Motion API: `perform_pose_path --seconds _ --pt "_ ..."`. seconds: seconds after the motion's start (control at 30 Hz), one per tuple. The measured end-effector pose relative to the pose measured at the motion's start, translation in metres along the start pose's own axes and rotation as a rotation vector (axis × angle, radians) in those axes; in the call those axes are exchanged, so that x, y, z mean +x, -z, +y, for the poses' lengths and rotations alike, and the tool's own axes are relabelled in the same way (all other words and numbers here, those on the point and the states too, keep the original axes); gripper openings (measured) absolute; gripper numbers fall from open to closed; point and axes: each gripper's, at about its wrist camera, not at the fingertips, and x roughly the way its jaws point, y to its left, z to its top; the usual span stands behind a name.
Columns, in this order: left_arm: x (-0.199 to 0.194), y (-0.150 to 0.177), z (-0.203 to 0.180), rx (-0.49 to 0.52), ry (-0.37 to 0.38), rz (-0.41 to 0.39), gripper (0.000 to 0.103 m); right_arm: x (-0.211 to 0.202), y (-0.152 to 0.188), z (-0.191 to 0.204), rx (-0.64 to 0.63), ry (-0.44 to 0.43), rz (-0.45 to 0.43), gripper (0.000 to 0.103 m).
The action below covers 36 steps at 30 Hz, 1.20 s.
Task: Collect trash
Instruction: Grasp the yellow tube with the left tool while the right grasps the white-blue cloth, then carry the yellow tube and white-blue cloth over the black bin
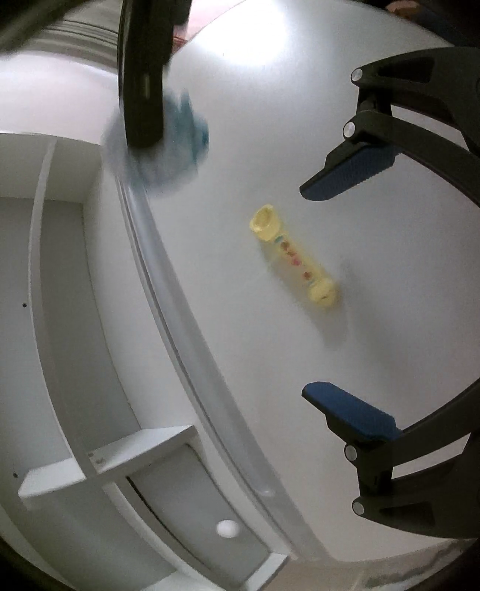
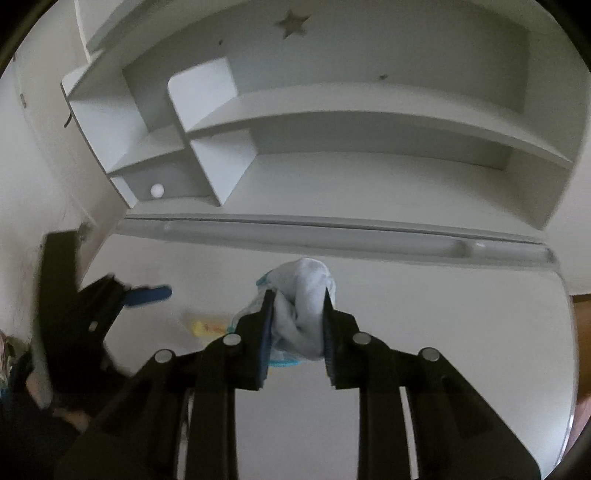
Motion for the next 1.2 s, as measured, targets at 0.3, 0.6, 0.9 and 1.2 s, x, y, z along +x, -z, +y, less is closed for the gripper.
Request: perform_pose_path --seconds 0.3,0.6,0.9,1.2 --pt "0.023 -0.020 0.007 -0.120 -0.013 0.055 0.081 -0.059 0.040 -0.053 0.087 0.070 -0.050 0.023" --pt "0.015 -0.019 -0.011 -0.147 0.058 0.094 0.014 -0.109 0.101 -0.110 0.207 0.155 -0.072 0.023" --pt "-0.003 -0.052 -0.172 0.051 0.238 0.014 0.014 -0.210 0.212 -0.202 0.463 0.361 -0.146 0.023" --pt "-0.005 -0.071 -0.332 0.284 0.374 0.003 0.014 -0.288 0.345 -0.271 0.751 0.524 -0.171 0.023"
